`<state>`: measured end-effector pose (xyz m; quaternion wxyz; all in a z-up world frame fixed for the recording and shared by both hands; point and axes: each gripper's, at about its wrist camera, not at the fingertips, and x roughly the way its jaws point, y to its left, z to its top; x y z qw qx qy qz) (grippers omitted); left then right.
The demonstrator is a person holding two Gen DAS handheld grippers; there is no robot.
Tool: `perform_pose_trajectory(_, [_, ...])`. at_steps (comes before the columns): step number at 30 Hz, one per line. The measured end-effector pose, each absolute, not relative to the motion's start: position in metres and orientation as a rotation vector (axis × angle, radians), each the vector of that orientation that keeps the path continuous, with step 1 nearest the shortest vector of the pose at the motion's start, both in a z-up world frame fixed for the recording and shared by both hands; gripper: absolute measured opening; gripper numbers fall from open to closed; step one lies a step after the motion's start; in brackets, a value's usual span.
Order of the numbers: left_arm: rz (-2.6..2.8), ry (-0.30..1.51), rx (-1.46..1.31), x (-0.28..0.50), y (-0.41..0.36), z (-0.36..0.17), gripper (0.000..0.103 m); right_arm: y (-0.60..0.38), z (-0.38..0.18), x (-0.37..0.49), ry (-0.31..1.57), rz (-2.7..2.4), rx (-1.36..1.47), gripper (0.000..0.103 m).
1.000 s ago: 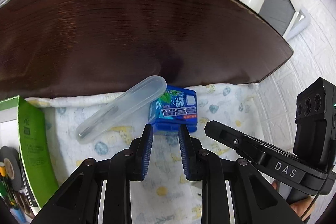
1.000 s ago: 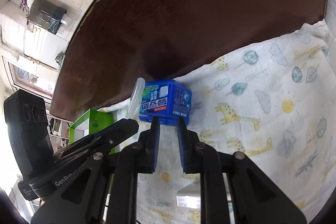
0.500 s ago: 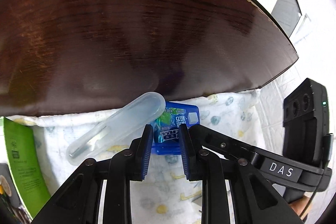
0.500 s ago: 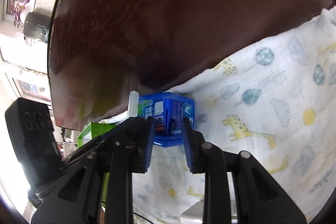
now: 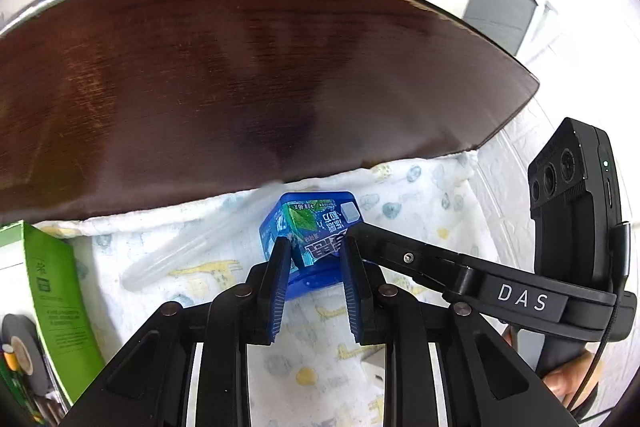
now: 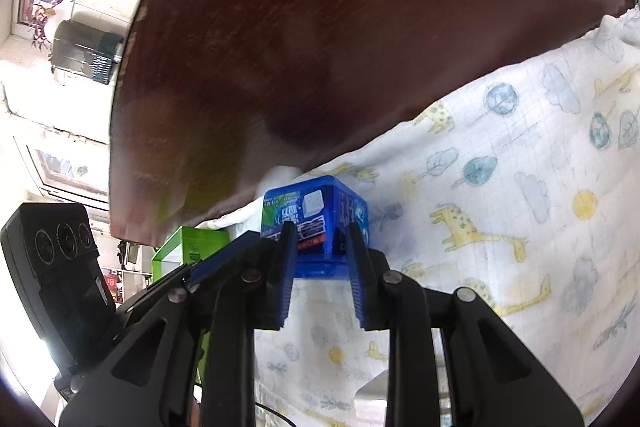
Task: Organize rigid objects
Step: 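Close both tools on the sides of the blue mint box, then carry the blue mint box with both tools into the green box and release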
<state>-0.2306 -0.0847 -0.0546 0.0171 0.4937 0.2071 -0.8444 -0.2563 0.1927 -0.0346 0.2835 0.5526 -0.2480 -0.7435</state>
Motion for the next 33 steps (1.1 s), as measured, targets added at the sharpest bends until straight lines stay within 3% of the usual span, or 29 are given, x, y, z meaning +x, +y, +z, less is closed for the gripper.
perform_pose_trajectory(15, [-2.712, 0.577, 1.351, -0.166, -0.105, -0.002, 0.024, 0.159, 0.018, -0.215, -0.589, -1.973, 1.368, 0.025])
perform_pose_trajectory(33, [-2.557, 0.710, 1.127, -0.034, -0.225, 0.017, 0.024, -0.011, 0.037, -0.160, -0.389, -1.771, 1.349, 0.025])
